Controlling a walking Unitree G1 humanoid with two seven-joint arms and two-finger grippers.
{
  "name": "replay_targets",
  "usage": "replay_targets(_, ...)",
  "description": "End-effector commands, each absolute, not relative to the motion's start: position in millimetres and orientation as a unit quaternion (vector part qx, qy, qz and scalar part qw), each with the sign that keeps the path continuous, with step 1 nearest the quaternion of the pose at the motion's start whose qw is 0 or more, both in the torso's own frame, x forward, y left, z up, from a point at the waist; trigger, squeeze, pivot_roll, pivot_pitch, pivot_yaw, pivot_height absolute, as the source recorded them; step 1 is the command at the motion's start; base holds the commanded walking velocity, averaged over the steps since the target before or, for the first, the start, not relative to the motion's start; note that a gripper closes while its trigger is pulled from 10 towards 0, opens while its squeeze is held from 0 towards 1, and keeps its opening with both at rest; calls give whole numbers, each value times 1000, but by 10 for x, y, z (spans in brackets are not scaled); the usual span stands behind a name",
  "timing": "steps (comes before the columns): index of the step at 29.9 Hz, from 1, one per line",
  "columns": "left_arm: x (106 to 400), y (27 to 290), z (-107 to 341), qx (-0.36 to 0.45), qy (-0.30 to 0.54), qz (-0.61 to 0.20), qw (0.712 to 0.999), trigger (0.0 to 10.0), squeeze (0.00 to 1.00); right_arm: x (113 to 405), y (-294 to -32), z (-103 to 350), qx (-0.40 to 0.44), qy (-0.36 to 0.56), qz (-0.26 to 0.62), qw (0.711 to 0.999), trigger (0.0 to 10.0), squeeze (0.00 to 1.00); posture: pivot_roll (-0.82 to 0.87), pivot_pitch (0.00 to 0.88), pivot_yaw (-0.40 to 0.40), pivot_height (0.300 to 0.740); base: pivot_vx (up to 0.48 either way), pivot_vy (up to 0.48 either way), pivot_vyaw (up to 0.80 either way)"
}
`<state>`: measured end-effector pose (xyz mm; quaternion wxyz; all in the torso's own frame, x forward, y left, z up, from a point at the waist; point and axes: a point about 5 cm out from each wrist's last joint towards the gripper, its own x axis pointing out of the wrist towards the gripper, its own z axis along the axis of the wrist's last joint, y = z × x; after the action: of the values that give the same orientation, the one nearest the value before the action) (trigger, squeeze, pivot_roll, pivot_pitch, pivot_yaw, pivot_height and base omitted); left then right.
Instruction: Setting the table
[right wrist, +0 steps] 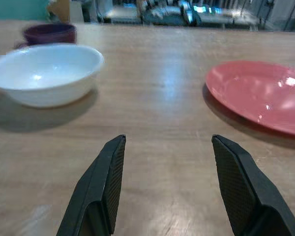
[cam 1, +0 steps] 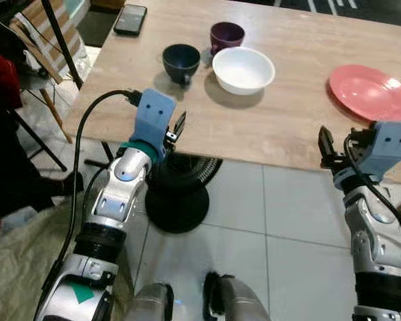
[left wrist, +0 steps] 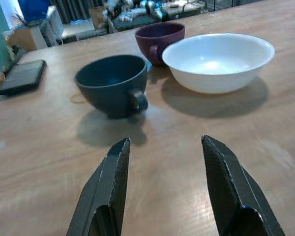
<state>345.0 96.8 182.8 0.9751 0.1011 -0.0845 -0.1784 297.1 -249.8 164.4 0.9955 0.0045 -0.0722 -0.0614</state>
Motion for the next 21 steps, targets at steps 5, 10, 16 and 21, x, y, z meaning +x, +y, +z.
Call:
replay_targets(5, 3439, 942, 1783, 100, -78, -185, 975, 10000, 0, 2953, -2552, 1654, 6, -76, -72, 994, 10000, 0, 94, 92, 6, 740, 456, 0, 0)
replay_targets(10, 3445, 939, 1789, 98, -76, -183, 975, 10000, 0, 2955, -2557, 1661, 7, -79, -71, 994, 10000, 0, 94, 93, 6, 740, 71, 0, 0)
replay_targets(16, 3440, 935, 1791, 101, -79, -183, 975, 10000, 0, 2959, -2562, 1662, 8, -80, -72, 994, 10000, 0, 95, 93, 6, 740, 0, 0, 0)
replay_targets(21, 3439, 936, 1794, 100, -79, -183, 975, 10000, 0, 2961, -2559, 1662, 9, -81, -72, 994, 10000, 0, 97, 96, 6, 740, 0, 0, 0)
